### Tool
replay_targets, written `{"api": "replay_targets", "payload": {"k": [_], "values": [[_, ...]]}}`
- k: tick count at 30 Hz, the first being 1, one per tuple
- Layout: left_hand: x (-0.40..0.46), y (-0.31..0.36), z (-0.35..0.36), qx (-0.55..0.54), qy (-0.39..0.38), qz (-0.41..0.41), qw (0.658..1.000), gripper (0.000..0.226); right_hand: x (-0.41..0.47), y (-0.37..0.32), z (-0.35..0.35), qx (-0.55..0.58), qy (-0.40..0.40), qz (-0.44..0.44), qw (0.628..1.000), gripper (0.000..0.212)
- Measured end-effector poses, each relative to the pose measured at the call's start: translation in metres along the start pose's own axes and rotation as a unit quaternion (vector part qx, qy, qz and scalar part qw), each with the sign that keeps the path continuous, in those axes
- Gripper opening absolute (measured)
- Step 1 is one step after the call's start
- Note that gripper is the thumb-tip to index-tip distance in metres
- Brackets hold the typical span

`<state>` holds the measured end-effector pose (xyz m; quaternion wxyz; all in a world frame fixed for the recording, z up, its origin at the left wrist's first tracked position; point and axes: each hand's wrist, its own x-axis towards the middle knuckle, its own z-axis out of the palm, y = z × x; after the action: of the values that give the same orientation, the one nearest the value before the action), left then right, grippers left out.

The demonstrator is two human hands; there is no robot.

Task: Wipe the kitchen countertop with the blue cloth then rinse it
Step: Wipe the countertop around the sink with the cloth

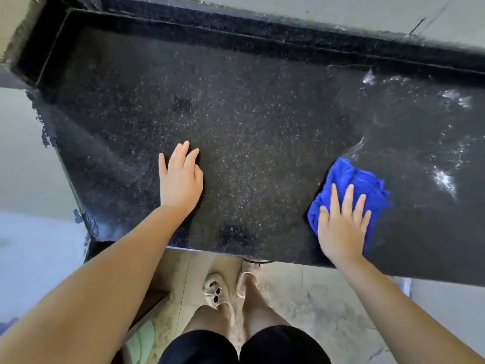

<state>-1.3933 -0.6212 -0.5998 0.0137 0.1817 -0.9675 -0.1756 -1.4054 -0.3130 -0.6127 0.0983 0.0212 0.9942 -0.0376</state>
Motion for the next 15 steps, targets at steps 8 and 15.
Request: {"api": "replay_targets", "payload": {"k": [8, 15], "values": [[-0.079, -0.061, -0.013, -0.003, 0.035, -0.006, 0.999, 0.037, -0.103, -0.181, 0.025, -0.013, -0.016, -0.32, 0.947, 0.052], [-0.079, -0.063, -0.013, 0.018, 0.024, 0.007, 1.0, 0.038, -0.068, -0.023, 0.017, -0.03, 0.01, -0.175, 0.984, 0.054]]}}
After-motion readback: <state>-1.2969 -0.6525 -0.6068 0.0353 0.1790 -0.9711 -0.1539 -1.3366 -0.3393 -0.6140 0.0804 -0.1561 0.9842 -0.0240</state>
